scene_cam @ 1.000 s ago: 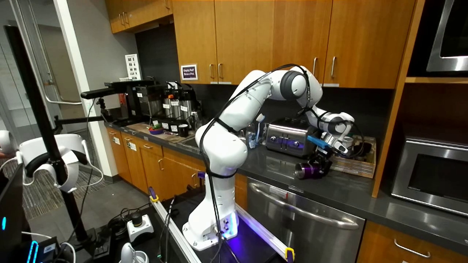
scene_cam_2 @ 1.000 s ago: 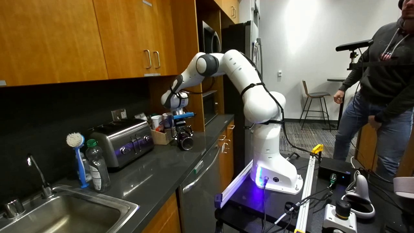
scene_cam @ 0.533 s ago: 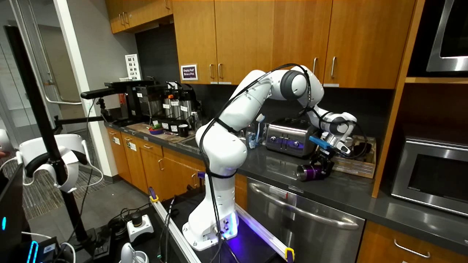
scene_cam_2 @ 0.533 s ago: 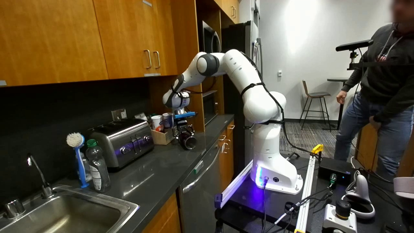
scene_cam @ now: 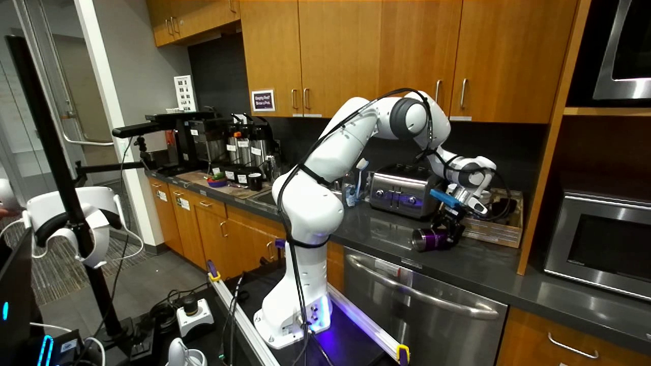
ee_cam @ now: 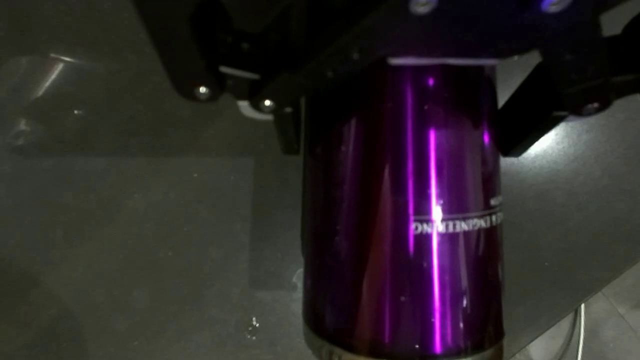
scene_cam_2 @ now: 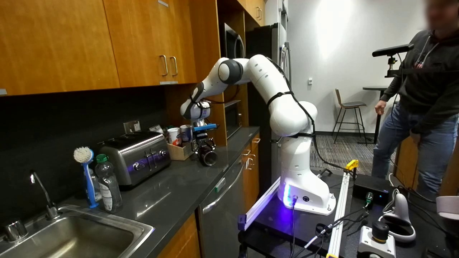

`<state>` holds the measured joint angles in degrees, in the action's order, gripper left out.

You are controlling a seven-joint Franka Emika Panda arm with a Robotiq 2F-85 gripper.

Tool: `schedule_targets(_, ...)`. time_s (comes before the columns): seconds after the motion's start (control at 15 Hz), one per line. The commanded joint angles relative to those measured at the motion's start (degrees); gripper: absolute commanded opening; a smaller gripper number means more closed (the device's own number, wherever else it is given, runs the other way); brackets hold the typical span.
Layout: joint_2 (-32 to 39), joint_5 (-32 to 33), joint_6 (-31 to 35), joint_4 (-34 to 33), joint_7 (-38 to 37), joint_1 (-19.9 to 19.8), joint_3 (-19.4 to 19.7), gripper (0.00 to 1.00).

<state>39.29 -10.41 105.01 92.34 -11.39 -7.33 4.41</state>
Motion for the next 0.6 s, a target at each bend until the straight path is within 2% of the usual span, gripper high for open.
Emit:
schedule_targets(0.0,-0.19,-0.49,1.1,0.35,-0.17,0.22,0.27,1.0)
schedule_targets(0.27,0.07,-0.37,3.63,0.6,-0.91,0.52,0.36,1.0)
schedule_targets(0.53,0.59,-0.14,2.72,-0.23,-0.15,0.19,0.26,1.0)
